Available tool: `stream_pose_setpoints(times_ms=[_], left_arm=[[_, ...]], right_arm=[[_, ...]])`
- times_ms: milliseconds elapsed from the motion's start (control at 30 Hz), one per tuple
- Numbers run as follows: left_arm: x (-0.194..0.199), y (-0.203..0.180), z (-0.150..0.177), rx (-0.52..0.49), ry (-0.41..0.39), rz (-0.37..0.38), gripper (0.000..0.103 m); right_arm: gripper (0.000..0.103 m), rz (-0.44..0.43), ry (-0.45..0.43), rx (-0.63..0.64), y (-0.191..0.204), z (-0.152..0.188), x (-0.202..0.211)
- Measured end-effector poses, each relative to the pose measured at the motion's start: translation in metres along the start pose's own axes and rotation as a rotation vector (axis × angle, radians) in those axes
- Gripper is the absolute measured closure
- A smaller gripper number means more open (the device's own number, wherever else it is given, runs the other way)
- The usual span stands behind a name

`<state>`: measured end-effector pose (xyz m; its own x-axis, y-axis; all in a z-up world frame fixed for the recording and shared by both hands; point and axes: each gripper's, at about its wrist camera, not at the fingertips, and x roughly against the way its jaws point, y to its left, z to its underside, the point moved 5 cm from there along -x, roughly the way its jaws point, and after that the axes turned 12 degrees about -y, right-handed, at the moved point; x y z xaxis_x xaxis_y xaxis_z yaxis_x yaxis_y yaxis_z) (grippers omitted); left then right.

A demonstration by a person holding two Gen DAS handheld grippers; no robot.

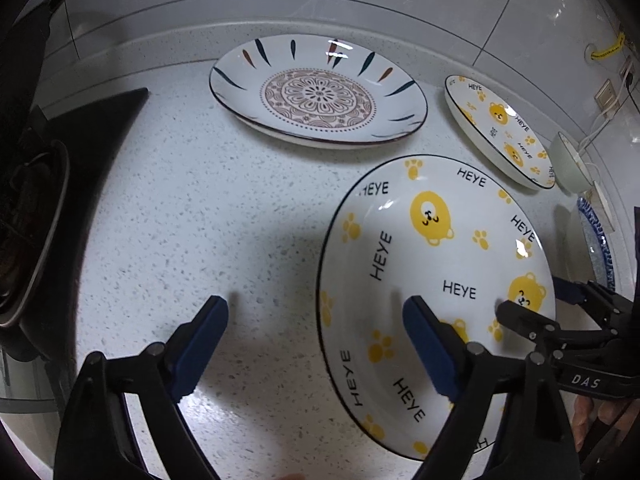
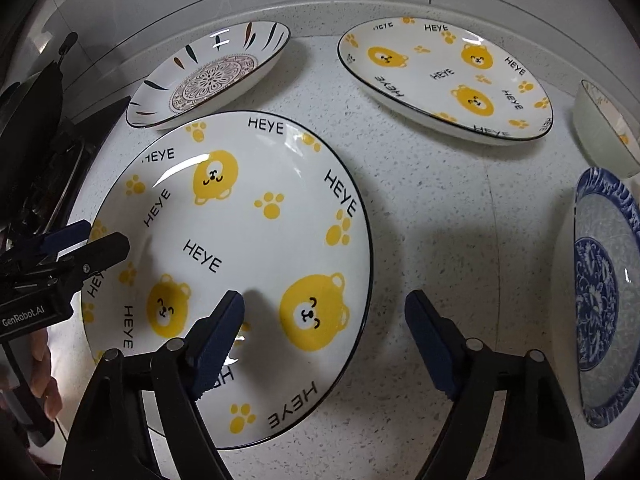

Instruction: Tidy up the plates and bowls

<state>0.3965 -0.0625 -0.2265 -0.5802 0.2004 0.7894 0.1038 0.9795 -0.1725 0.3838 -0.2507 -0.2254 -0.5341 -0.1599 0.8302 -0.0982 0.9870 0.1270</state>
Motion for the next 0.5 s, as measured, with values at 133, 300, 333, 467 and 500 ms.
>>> stream_pose_setpoints(times_ms=[133, 300, 333, 467, 500], left_arm=[[-0.003, -0.002, 0.003, 0.018, 0.019, 0.024, 0.014], [-0.004, -0.001, 0.004, 0.017, 0.029, 0.034, 0.015], [-0.005, 0.0, 0.003, 0.019, 0.034, 0.036, 0.015], [-0.008, 0.003, 0.001, 0.014, 0.049, 0.039, 0.015], [-0.009, 0.004, 0.001, 0.006, 0.049, 0.027, 0.014]], right_arm=[[0.028, -0.004, -0.001, 0.008, -0.001, -0.001, -0.001], [0.039, -0.029, -0.005, 0.02, 0.002, -0.003, 0.0], [0.042, -0.035, -0.005, 0.021, 0.002, -0.002, 0.002], [0.055, -0.064, -0.007, 0.023, 0.007, -0.003, 0.003], [0.057, -0.069, -0.008, 0.027, 0.009, -0.003, 0.003]])
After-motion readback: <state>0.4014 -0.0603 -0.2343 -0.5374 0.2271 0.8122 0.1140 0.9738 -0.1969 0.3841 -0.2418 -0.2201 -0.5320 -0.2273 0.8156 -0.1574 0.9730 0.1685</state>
